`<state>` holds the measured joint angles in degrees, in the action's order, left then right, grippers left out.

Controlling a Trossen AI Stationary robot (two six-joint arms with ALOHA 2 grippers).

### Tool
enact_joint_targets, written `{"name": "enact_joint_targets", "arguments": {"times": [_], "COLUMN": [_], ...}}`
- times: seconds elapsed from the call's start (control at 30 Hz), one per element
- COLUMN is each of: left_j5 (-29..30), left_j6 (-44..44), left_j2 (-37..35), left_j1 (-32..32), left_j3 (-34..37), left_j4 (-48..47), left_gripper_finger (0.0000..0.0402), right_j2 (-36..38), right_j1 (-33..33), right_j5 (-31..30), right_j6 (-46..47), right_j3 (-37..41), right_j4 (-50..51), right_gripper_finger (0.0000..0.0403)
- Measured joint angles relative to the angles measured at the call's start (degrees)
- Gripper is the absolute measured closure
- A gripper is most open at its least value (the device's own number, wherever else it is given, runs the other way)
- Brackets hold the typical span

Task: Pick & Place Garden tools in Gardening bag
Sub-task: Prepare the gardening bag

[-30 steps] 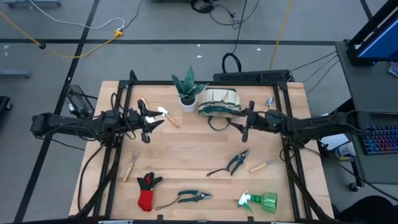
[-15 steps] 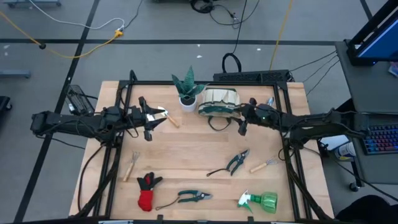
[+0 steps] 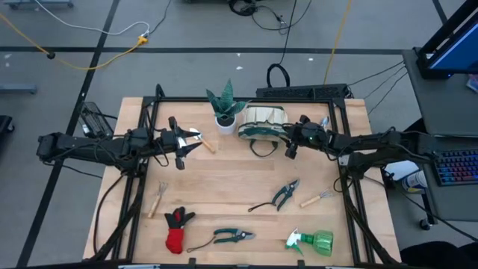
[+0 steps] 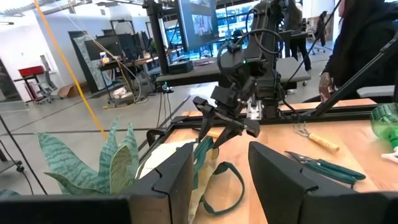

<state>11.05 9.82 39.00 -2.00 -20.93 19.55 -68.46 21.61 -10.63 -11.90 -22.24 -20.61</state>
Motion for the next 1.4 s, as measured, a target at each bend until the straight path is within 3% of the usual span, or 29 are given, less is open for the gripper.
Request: {"name": "enact_joint_targets", "arguments": {"times": [0.3, 0.57, 0.73, 1.4], "left_j5": [0.02, 0.02, 0.02, 0.0], "left_j6": [0.02, 0.39, 0.44, 0.22], "left_j2": [0.0, 0.0, 0.0, 0.0], "left_j1": [0.0, 0.0, 0.0, 0.0], "left_j3": [0.0, 0.02, 0.02, 0.02], "left_j4": [-0.04, -0.13, -0.13, -0.55], "left_gripper_finger": [0.0241, 0.0241, 0.024, 0.0241], "right_j2": [-2.4, -2.41, -2.41, -0.91], "right_j1": [1.59, 1.59, 1.59, -0.51], "right_j5": [-1.34, -8.85, -8.93, -5.62], "right_j6": [-1.03, -3.65, -4.03, 4.37], "right_j3": [0.0, 0.0, 0.0, 0.02], "right_j4": [-0.17, -0.4, -0.56, -2.29], "right_gripper_finger": [0.023, 0.0329, 0.0393, 0.0401]}}
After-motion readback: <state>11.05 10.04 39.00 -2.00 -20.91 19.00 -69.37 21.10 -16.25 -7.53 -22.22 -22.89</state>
